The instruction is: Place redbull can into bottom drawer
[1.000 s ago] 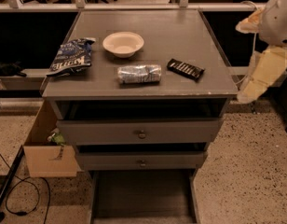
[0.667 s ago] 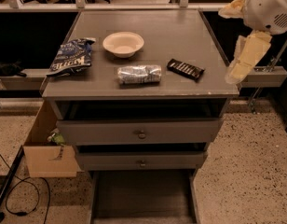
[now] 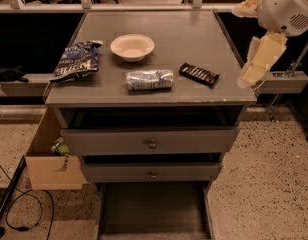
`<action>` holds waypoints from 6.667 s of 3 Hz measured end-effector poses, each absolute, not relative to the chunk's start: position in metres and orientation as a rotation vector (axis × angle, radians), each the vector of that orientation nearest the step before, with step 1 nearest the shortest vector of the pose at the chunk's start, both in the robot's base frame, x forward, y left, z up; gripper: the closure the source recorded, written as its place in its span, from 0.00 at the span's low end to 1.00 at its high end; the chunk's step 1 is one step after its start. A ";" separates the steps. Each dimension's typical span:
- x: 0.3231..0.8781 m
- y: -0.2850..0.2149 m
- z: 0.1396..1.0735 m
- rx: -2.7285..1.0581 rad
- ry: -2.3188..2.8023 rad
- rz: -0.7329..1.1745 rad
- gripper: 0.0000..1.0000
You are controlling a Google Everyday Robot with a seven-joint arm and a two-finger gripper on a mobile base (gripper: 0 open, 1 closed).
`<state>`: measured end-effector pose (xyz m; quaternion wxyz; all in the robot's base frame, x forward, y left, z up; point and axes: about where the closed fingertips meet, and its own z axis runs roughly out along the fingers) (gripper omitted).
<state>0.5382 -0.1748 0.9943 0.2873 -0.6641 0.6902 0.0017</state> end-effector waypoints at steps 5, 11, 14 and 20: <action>0.658 -0.071 0.879 -1.809 1.852 0.397 0.00; 0.655 -0.048 0.839 -1.769 1.916 0.501 0.19; 0.655 -0.048 0.839 -1.769 1.916 0.502 0.89; 0.595 -0.075 0.897 -1.804 1.867 0.333 1.00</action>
Offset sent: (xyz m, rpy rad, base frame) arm 0.1090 0.0908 -0.0917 0.1451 0.1926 0.1169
